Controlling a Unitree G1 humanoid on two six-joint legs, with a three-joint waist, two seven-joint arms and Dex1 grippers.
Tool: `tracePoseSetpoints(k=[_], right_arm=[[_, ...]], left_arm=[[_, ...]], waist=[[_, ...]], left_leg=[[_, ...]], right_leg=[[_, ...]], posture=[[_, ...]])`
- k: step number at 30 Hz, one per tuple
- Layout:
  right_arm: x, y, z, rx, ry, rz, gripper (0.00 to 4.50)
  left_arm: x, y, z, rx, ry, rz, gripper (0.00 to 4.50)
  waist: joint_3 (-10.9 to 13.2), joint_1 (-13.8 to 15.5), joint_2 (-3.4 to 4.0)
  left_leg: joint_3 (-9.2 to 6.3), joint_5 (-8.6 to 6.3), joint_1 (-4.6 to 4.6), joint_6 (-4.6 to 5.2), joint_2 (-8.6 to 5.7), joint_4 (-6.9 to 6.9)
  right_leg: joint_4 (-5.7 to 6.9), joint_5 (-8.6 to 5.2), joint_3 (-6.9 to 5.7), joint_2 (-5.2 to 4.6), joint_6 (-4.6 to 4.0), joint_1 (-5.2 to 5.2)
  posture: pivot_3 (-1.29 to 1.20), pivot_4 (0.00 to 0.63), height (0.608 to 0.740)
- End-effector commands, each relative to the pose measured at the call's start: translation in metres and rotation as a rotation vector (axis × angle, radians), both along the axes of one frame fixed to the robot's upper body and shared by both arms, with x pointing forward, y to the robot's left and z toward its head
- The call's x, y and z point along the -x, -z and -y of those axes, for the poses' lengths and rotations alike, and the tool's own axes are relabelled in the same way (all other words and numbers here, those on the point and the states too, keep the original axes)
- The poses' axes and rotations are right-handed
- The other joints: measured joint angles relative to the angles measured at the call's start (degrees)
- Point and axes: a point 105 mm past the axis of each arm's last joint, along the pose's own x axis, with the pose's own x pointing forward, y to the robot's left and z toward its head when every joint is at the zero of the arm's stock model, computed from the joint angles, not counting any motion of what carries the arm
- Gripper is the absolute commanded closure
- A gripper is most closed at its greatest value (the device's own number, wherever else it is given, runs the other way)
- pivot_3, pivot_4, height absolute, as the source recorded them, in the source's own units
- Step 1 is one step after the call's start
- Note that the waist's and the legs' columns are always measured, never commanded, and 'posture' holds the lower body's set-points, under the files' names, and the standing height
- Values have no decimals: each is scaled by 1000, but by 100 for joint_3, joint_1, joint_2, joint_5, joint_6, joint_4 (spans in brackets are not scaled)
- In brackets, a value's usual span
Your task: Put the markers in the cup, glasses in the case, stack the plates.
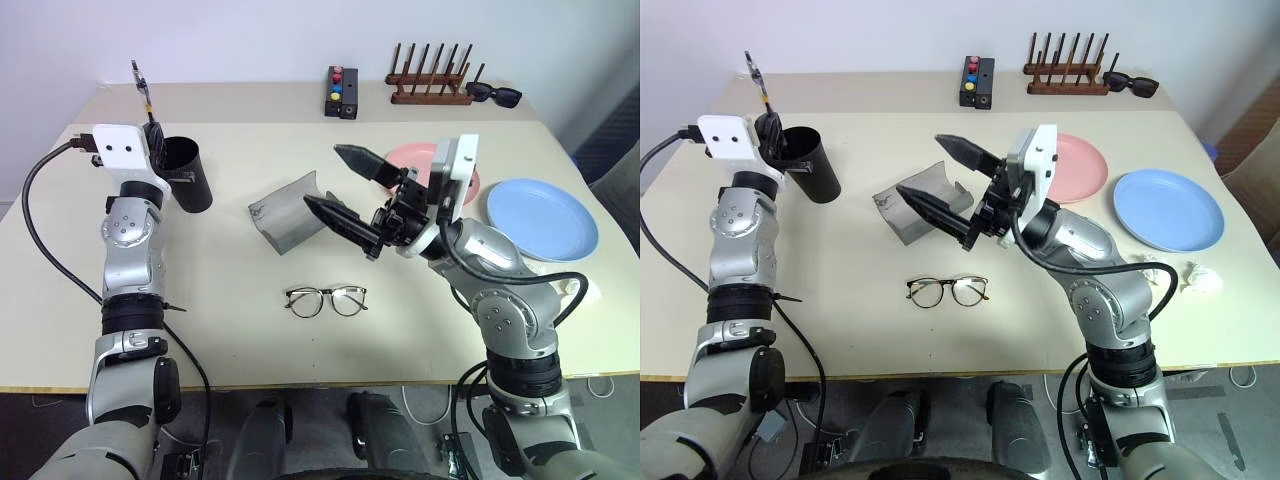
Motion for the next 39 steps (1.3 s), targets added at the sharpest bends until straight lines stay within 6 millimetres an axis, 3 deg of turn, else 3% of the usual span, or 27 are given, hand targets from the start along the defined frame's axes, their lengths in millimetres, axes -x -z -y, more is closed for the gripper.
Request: tracePoseSetpoints(k=[1,9,12,14,24,31,35,39], right_arm=[[9,-15,0,-28,-10,60,0],[10,-13,-2,-12,-13,60,0],[9,-12,-2,-8,-12,59,0],[9,-11,-1,-6,-11,57,0],[9,-8,0,-3,-7,49,0],[0,3,9,64,56,35,0],[-7,12,28,136,131,31,0],[-9,23,47,245,191,38,0]], left_arm=[[2,-10,-1,-11,-4,43,4471],[-2,-6,1,-1,1,31,4471],[-2,-6,2,5,1,30,3346],[-2,-6,3,7,1,31,2356],[-1,-10,4,16,11,43,2356],[6,-43,15,52,110,124,2356],[17,-53,48,-8,368,67,2356],[39,-44,89,-76,668,-63,2356]], waist=[[0,1,0],[0,-2,0],[0,-3,0],[0,-3,0],[0,-3,0],[0,13,0],[0,-5,0],[1,-23,2]], left_leg=[[0,0,0,0,0,0],[0,0,0,0,0,-1],[0,0,0,0,0,-1],[0,0,0,0,0,-1],[0,0,0,0,0,-2],[-1,0,-2,0,1,-2],[0,0,-3,0,0,-3],[1,0,-3,0,2,-8]], right_leg=[[0,0,0,0,0,0],[-1,0,0,0,0,0],[-1,0,0,0,0,0],[-1,0,0,0,0,0],[-2,0,0,0,0,0],[-3,0,-1,0,0,0],[-7,0,-1,-1,0,0],[-12,-1,-1,0,0,0]], posture=[[0,150,735],[0,150,735],[0,150,735],[0,150,735],[0,150,735],[0,150,735],[0,150,735],[0,150,735]])
